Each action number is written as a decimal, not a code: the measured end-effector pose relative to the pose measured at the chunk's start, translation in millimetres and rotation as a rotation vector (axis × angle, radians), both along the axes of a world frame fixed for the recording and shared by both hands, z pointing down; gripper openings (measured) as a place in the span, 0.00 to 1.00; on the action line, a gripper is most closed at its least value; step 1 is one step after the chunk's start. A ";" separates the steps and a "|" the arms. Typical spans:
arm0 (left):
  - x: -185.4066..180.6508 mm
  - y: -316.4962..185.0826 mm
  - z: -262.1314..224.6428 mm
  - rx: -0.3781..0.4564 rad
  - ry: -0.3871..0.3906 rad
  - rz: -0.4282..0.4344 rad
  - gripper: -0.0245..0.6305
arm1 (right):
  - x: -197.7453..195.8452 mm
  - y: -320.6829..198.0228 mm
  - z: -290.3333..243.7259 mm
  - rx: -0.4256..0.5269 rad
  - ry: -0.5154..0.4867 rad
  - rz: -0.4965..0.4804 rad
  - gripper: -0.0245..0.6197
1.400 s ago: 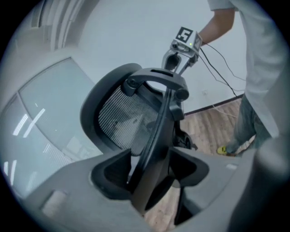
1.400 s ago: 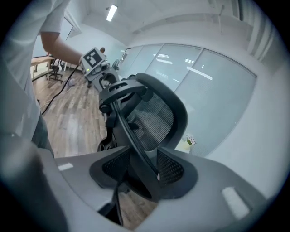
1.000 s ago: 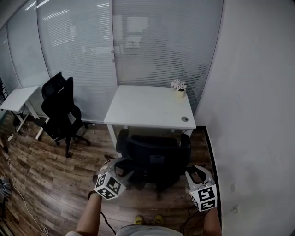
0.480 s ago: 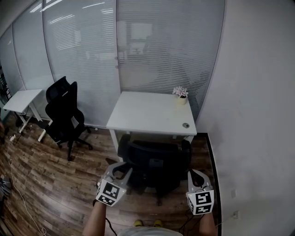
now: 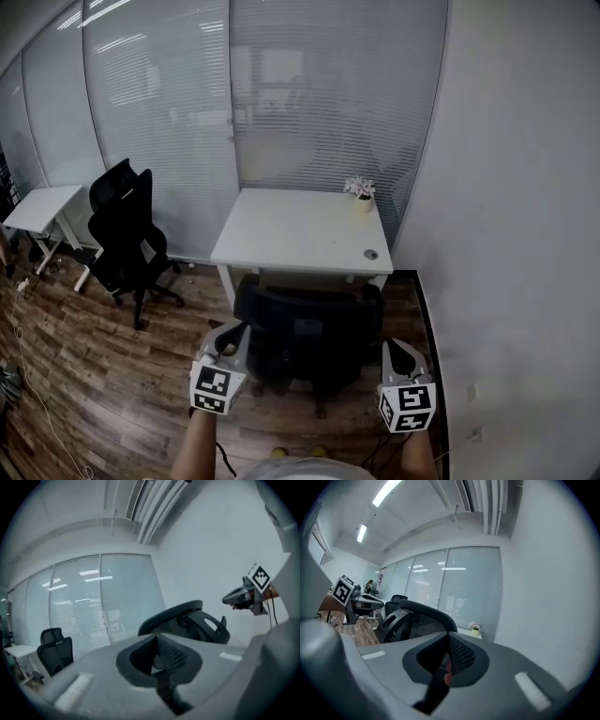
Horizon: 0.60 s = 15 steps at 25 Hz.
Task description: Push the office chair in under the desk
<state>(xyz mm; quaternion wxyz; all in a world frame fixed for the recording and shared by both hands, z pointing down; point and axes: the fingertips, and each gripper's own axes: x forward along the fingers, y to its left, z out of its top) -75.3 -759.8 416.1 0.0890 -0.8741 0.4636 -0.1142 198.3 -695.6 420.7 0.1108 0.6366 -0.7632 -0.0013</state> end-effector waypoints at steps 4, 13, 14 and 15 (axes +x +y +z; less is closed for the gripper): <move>-2.6 0.1 -6.1 0.004 0.032 -0.035 0.04 | 6.0 1.8 -2.9 0.008 -0.032 0.020 0.04; -4.9 3.9 -17.4 0.003 0.085 -0.060 0.04 | 16.0 8.4 -9.9 0.024 -0.047 0.062 0.04; -4.2 4.5 -18.3 0.002 0.090 -0.061 0.04 | 16.8 9.1 -9.8 0.023 -0.050 0.064 0.04; -3.6 5.1 -19.6 0.002 0.095 -0.062 0.04 | 17.3 9.5 -9.7 0.023 -0.052 0.066 0.04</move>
